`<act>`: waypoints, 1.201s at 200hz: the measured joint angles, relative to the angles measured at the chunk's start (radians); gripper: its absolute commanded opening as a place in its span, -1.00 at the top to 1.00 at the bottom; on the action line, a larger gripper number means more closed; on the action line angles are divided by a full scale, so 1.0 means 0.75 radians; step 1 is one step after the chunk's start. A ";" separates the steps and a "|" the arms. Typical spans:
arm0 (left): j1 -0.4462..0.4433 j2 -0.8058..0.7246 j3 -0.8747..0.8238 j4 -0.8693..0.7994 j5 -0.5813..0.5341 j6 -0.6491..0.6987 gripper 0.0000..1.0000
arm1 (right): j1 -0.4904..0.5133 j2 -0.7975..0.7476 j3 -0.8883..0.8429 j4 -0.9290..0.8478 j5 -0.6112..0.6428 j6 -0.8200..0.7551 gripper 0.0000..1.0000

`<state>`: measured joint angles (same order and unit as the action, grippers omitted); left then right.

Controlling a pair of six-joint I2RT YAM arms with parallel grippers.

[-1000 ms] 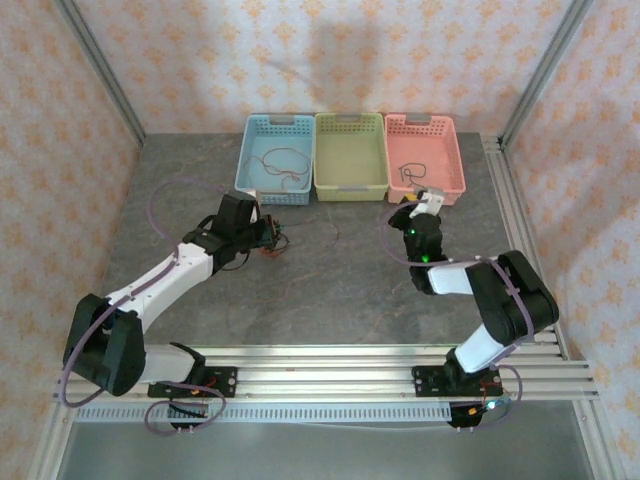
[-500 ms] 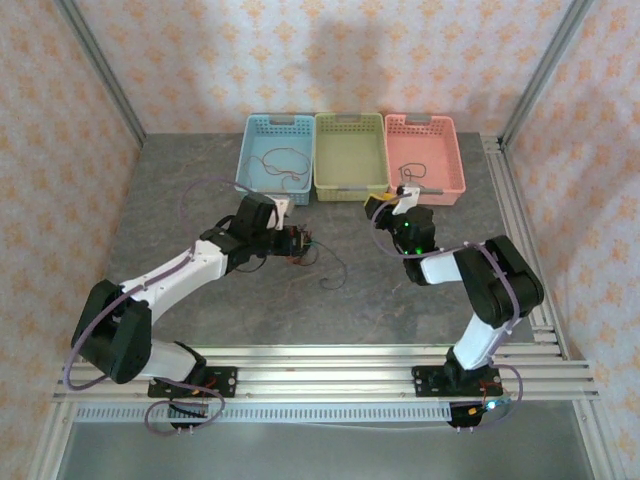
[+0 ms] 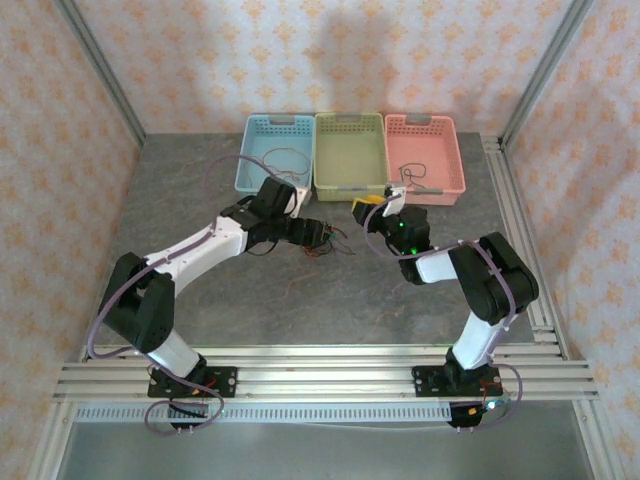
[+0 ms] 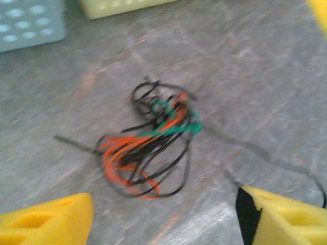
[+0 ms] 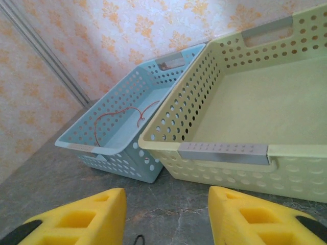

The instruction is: Untangle the cables

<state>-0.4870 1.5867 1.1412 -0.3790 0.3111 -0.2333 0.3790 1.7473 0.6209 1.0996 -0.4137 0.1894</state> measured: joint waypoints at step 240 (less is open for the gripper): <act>-0.014 0.625 0.597 -0.397 -0.041 0.071 0.06 | 0.020 -0.003 0.021 -0.091 0.009 -0.050 0.11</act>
<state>-0.4976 2.0552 1.5890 -0.6765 0.2802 -0.1802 0.3939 1.7454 0.6369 1.0313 -0.4072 0.1520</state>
